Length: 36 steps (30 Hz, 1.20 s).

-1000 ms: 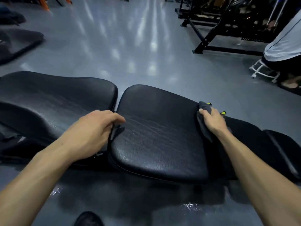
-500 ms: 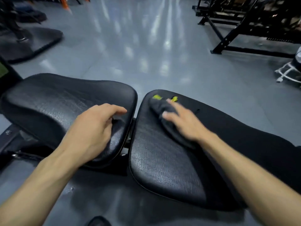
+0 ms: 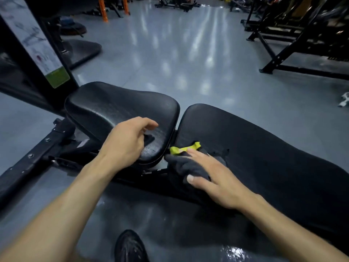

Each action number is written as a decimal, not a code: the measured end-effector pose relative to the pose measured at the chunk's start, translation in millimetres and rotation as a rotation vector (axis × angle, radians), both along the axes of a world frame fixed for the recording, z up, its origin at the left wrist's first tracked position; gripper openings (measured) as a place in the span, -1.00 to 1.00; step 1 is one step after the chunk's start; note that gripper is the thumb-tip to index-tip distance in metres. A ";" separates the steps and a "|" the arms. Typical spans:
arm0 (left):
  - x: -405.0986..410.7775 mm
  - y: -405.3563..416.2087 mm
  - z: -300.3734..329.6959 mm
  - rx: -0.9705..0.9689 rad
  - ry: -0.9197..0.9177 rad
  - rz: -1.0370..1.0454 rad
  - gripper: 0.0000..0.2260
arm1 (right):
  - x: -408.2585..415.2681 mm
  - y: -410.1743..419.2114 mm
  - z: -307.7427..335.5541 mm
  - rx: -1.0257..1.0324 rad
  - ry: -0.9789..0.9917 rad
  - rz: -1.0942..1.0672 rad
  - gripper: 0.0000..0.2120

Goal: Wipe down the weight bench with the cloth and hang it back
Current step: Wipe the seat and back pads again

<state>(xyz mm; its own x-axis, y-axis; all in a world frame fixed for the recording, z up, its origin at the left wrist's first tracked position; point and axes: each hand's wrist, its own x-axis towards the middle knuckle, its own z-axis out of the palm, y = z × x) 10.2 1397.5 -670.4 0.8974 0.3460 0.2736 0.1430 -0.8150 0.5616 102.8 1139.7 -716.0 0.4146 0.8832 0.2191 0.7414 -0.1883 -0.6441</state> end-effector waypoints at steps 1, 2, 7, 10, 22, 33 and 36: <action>-6.1 0.1 0.1 -0.006 -0.003 0.011 -0.53 | 9.6 5.6 4.3 0.020 0.016 -0.080 -0.59; -12.8 1.0 0.5 -0.014 -0.006 0.027 -0.54 | 22.0 15.6 7.7 0.021 0.035 -0.209 -0.66; -43.4 12.2 5.4 -0.060 0.012 0.112 -0.55 | 13.1 76.3 10.7 -0.070 0.000 -0.449 -0.58; -57.4 16.5 11.8 -0.050 0.085 0.127 -0.58 | -45.2 75.5 1.9 -0.081 -0.168 -0.179 -0.40; -93.7 21.3 20.5 -0.052 0.052 0.195 -0.58 | -44.2 111.0 2.6 -0.123 -0.209 -0.309 -0.38; -89.4 114.0 5.7 -0.004 0.127 0.281 -0.59 | 97.8 236.3 41.8 -0.206 -0.033 -0.541 -0.81; -81.0 127.4 3.0 -0.017 0.145 0.305 -0.56 | 51.1 244.3 35.8 -0.196 -0.205 -0.299 -0.55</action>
<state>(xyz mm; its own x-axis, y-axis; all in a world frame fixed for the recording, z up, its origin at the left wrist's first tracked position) -70.8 1524.9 -667.4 0.7809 0.6083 0.1421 0.4586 -0.7128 0.5307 154.0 1384.1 -680.2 0.6242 0.7639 0.1636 0.7450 -0.5190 -0.4191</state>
